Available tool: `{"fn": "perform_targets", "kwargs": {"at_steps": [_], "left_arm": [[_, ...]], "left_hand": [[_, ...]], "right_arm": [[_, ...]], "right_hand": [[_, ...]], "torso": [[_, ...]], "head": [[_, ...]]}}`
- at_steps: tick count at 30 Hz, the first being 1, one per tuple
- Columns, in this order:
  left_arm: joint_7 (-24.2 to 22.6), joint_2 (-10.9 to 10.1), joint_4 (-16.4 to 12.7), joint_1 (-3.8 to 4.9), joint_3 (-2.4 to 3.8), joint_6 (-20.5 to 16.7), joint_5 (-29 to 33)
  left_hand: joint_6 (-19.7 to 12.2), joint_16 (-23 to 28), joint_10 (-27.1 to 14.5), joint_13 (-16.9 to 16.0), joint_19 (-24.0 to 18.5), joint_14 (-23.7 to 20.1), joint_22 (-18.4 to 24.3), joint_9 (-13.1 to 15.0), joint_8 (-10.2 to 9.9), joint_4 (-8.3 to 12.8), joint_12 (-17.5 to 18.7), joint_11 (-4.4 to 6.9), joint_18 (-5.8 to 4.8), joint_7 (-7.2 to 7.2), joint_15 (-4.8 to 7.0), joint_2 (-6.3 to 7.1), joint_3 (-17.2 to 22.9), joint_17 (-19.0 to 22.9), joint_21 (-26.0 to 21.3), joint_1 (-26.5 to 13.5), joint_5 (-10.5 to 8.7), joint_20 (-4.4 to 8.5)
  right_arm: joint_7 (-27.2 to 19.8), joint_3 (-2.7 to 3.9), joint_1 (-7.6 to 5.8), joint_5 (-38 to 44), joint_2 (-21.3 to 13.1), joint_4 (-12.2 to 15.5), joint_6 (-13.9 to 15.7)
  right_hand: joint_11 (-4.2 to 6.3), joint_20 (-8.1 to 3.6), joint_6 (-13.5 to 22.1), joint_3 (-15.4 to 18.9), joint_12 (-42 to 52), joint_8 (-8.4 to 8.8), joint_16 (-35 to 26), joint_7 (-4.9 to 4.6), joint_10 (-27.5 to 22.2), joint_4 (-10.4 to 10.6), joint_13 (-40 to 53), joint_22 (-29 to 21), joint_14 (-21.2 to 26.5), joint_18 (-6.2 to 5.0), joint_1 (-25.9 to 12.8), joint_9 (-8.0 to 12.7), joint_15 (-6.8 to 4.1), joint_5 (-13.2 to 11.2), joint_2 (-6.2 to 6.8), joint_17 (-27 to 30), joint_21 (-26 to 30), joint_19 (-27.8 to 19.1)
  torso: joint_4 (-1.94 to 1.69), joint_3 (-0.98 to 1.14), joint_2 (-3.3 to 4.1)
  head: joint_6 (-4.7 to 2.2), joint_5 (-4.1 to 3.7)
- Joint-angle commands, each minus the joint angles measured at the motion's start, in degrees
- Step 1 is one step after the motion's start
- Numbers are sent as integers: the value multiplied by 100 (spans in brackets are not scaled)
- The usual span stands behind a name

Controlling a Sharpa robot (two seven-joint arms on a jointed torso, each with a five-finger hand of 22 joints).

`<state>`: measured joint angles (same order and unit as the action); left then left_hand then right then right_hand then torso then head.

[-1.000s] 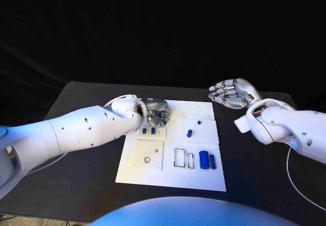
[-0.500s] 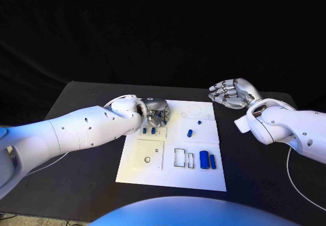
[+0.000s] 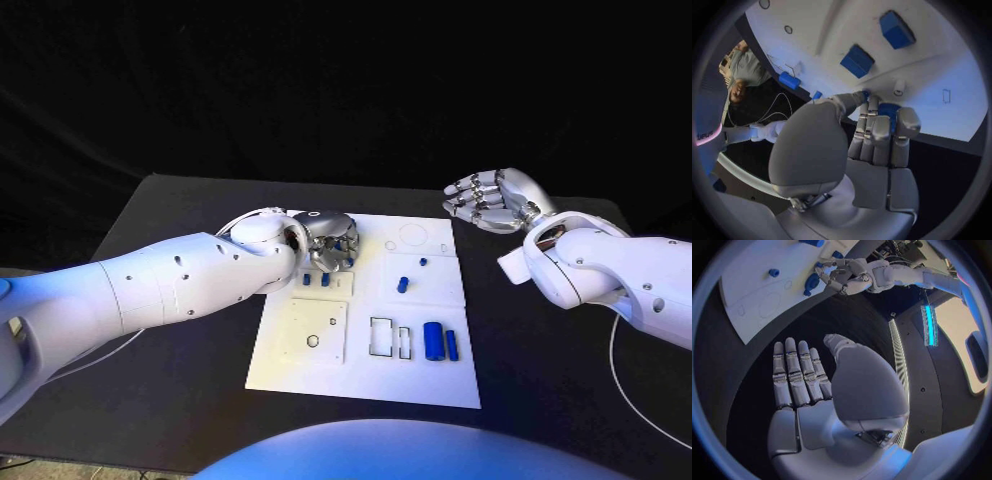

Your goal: Assemble the parts on the task board

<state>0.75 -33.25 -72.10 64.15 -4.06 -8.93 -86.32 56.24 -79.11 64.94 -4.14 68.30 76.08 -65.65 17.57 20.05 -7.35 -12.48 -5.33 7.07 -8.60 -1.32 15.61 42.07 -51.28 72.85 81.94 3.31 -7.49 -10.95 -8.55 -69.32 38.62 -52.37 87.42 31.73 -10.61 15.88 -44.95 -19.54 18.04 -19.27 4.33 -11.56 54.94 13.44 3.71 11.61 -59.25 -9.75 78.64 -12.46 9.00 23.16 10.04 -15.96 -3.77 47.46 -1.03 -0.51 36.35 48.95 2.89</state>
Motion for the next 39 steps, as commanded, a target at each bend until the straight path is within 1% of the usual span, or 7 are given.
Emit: {"fn": "perform_targets", "kwargs": {"at_steps": [1,7,18,23,31,35,39], "left_arm": [[-137,-58,-78,-15,16,-180,295],[-155,-221,-247,-17,54,-206,450],[-116,-609,-629,-16,246,-237,671],[-76,-796,-786,-13,303,-183,747],[10,-962,-770,-13,324,-39,742],[39,-1006,-736,-13,325,30,722],[67,-1025,-704,-14,325,97,687]], "left_hand": [[46,-20,60,-21,44,55,-1,-4,-38,-25,12,3,-50,-6,5,12,15,3,26,-64,1,7],[48,-7,70,-19,28,44,20,-2,-42,-27,35,2,-44,-6,3,20,8,42,11,-77,1,9],[51,-6,79,-19,31,46,17,0,-44,-24,46,3,-45,-7,3,23,5,40,12,-80,1,11],[55,-2,92,-20,33,43,16,2,-45,-18,56,4,-45,-7,4,24,5,52,13,-76,1,12],[59,1,107,-22,36,43,13,5,-48,-10,70,6,-46,-7,6,29,3,55,13,-74,1,15],[72,7,136,-26,36,41,15,9,-49,-13,87,6,-46,-10,6,38,-11,66,11,-90,-4,18],[73,10,139,-27,31,37,21,10,-49,-13,91,6,-45,-9,6,40,-13,76,7,-91,-4,18]], "right_arm": [[-56,1,3,65,-3,12,-68],[-58,1,3,65,-11,9,-64],[-63,1,7,65,-23,5,-55],[-63,1,10,65,-30,2,-54],[-60,1,16,65,-39,1,-54],[-60,1,18,65,-42,2,-54],[-60,1,19,65,-43,1,-54]], "right_hand": [[-5,-11,-35,-41,-25,7,-11,-266,32,-7,-6,-5,-20,-79,-57,5,-26,-23,-2,5,2,43],[-5,-11,-35,-41,-25,7,-11,-266,32,-7,-6,-5,-20,-79,-57,5,-26,-23,-2,5,2,43],[-4,-11,-40,-47,-28,9,-10,-265,35,-8,-6,-13,-22,-79,-62,7,-27,-22,1,11,2,45],[-4,-11,-40,-47,-28,9,-10,-265,35,-8,-6,-13,-22,-79,-62,7,-27,-22,1,11,2,45],[-4,-12,-44,-54,-32,12,-9,-265,37,-10,-6,-22,-23,-79,-68,10,-27,-23,3,17,2,46],[-4,-12,-44,-54,-32,12,-9,-265,37,-10,-6,-22,-23,-79,-68,10,-27,-23,3,17,2,46],[-4,-12,-44,-54,-32,12,-9,-265,37,-10,-6,-22,-23,-79,-68,10,-27,-23,3,17,2,46]], "torso": [[0,-1,5],[-9,-3,-7],[-15,-3,-8],[-14,-1,-13],[-11,-4,-6],[-8,1,-3],[-10,-3,-1]], "head": [[-7,-3],[-18,-16],[-59,-5],[-66,1],[-69,8],[-72,16],[-75,18]]}}
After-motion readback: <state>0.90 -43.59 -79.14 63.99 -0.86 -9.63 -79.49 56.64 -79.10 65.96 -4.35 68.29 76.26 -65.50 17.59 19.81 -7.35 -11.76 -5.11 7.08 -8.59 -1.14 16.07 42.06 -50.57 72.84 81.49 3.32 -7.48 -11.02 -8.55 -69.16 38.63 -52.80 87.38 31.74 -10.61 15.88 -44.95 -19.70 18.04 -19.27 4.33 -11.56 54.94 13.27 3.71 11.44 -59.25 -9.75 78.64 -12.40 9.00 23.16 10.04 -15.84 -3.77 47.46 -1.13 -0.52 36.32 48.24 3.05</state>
